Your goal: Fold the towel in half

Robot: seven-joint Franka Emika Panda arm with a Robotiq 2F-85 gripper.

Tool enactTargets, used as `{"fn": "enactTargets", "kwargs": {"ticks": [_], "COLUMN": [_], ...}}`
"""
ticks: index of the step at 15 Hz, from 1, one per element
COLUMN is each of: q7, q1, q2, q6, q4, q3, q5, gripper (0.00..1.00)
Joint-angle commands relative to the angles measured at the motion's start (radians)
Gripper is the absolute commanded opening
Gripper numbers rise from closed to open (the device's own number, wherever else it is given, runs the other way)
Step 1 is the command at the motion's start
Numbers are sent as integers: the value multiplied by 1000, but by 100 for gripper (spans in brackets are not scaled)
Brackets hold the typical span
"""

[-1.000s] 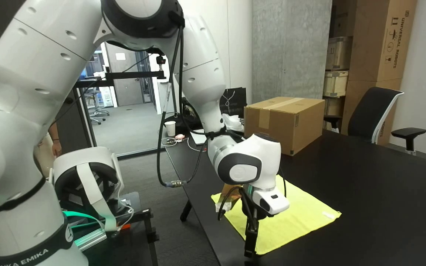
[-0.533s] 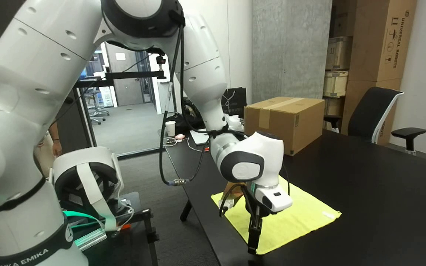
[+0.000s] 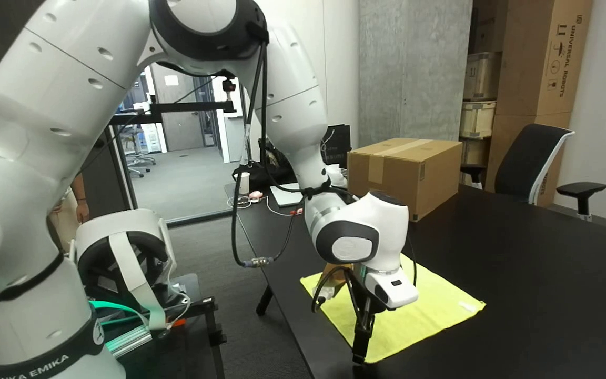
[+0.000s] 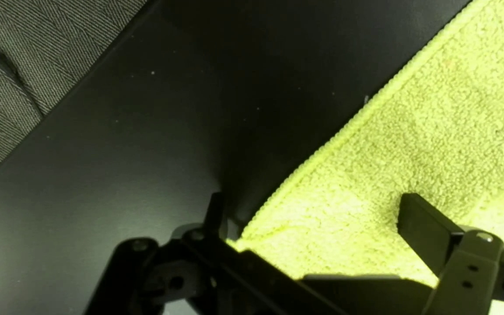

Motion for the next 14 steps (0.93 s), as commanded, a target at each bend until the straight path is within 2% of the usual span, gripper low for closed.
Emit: {"fn": "enactTargets", "kwargs": {"ticks": [1,3,6,10,11,12,13,14], "q7": [-15,-12,-8,-2,-3,-4,-2,-1], "q1": [-28,-31,-27,-21,-19,-18,-14,-11], "q2": [20,18,7,-9,-20,-24,-27,-36], "q6": [-13,-16,-19,-20,-25,-28,-29,-32], "q4": [35,36,37,32,25,23,19,11], "q3": [23,23,18,9,7,7,3,0], "q5": [34,38,35,28,25,23,19,16], "gripper": [86,79,50,40,45,43,32,26]}}
